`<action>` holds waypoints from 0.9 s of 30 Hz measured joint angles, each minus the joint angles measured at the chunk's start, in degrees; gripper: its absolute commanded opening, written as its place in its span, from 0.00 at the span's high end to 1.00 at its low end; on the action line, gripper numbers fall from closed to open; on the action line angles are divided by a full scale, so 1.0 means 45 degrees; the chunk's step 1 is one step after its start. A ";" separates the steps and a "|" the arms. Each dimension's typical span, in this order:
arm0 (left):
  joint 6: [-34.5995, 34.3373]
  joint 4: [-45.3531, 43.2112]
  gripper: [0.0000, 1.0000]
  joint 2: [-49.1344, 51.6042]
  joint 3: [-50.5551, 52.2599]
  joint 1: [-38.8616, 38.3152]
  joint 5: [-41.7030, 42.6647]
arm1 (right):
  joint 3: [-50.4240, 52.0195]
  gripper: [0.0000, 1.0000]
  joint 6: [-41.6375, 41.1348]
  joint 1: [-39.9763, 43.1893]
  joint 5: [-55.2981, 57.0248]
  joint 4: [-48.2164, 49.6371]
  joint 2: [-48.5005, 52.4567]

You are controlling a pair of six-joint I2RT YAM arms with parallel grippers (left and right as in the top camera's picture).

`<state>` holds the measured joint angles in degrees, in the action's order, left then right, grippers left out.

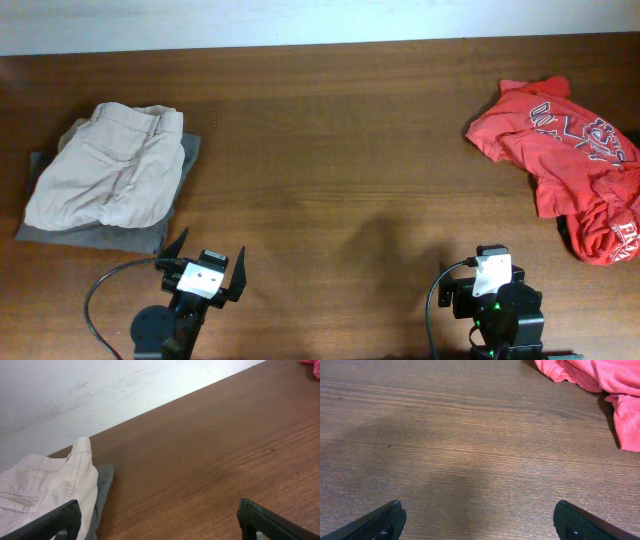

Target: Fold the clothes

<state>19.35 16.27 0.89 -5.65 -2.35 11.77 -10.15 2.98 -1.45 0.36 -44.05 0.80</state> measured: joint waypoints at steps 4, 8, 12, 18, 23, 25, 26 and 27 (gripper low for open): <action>0.0000 0.0000 0.01 0.0000 0.0000 0.0000 0.0000 | 0.0000 0.01 0.0005 0.0000 0.0000 0.0000 0.0000; -0.0005 0.0000 0.01 0.0000 0.0000 0.0000 0.0000 | 0.0000 0.01 0.0005 0.0000 0.0000 0.0000 0.0000; 0.0000 -0.0311 0.01 0.0000 0.0029 0.0000 0.0000 | 0.0005 0.01 0.0000 0.0000 0.0000 0.0321 0.0000; -0.0005 -0.0175 0.01 -0.0010 0.0044 0.0000 0.0641 | 0.0092 0.01 0.0005 0.0000 -0.2803 0.3871 0.0005; -0.0112 -0.0287 0.01 -0.0010 0.0049 0.0000 0.1404 | 0.0092 0.01 0.0000 0.0000 -0.6256 0.6314 -0.0015; -0.0466 -0.0631 0.01 -0.0010 0.0044 0.0000 0.1540 | 0.0097 0.01 -0.0146 0.0000 -0.7014 0.6868 -0.0015; -0.0695 -0.0699 0.01 -0.0010 0.0010 0.0000 0.1588 | 0.0097 0.01 -0.0398 0.0000 -0.7198 0.7140 -0.0015; -0.0991 -0.0709 0.01 0.0000 -0.0087 0.0000 0.1642 | 0.0092 0.01 -0.0792 0.0000 -0.7286 0.7461 -0.0015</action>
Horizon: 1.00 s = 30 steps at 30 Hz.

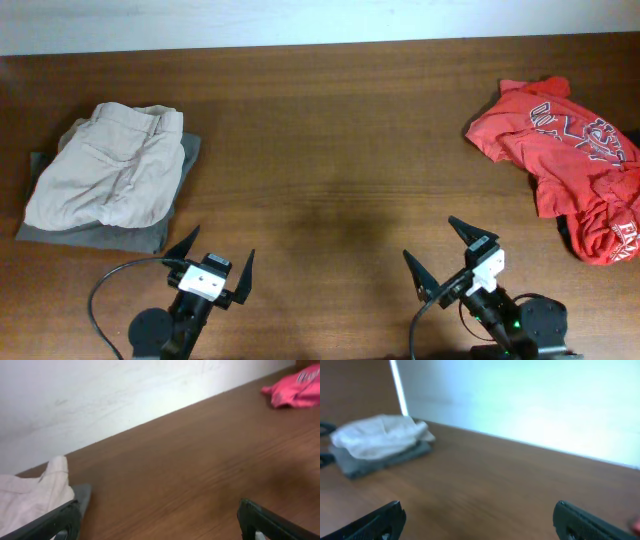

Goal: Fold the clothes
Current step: 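Reach the right gripper to the crumpled orange t-shirt and grasp it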

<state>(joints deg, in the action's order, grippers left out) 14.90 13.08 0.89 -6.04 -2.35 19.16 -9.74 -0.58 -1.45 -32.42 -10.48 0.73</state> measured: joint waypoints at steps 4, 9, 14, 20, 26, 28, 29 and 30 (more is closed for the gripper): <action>-0.1282 0.0379 0.00 0.0826 -0.1428 0.0000 0.0092 | -0.0189 0.01 -0.1564 0.0000 0.0029 -0.0010 0.0136; -0.1962 0.1443 0.01 0.4090 -0.4765 0.0000 0.0165 | -0.1909 0.01 -0.2501 0.0000 0.0743 -0.1428 0.1758; -0.2229 0.4551 0.01 0.9486 -0.9447 0.0000 0.0364 | -0.5702 0.01 -0.2875 0.0005 0.2497 -0.4974 0.5411; -0.2336 0.6965 0.00 1.4537 -1.5052 0.0000 0.1909 | -1.0554 0.01 -0.2234 0.0010 0.2803 -0.8213 1.0399; -0.2467 0.6960 0.01 1.6572 -1.6470 0.0000 0.3060 | -1.2794 0.01 -0.3196 0.0369 0.4109 -0.9947 1.3775; -0.2477 0.7072 0.01 1.6942 -1.6470 0.0000 0.3172 | -1.3746 0.01 -0.3774 0.0937 0.5207 -1.0593 1.5130; -0.2482 0.7125 0.01 1.7073 -1.6466 0.0000 0.3225 | -1.4178 0.01 -0.3988 0.1224 0.5663 -1.0860 1.5727; -0.2467 0.7198 0.01 1.7170 -1.6470 0.0000 0.3254 | -1.4581 0.01 -0.4187 0.1559 0.6076 -1.1069 1.6310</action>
<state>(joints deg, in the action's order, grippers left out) 3.79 45.47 78.15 -80.16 -2.35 33.80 -75.35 -19.42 5.56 -5.08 -60.29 74.13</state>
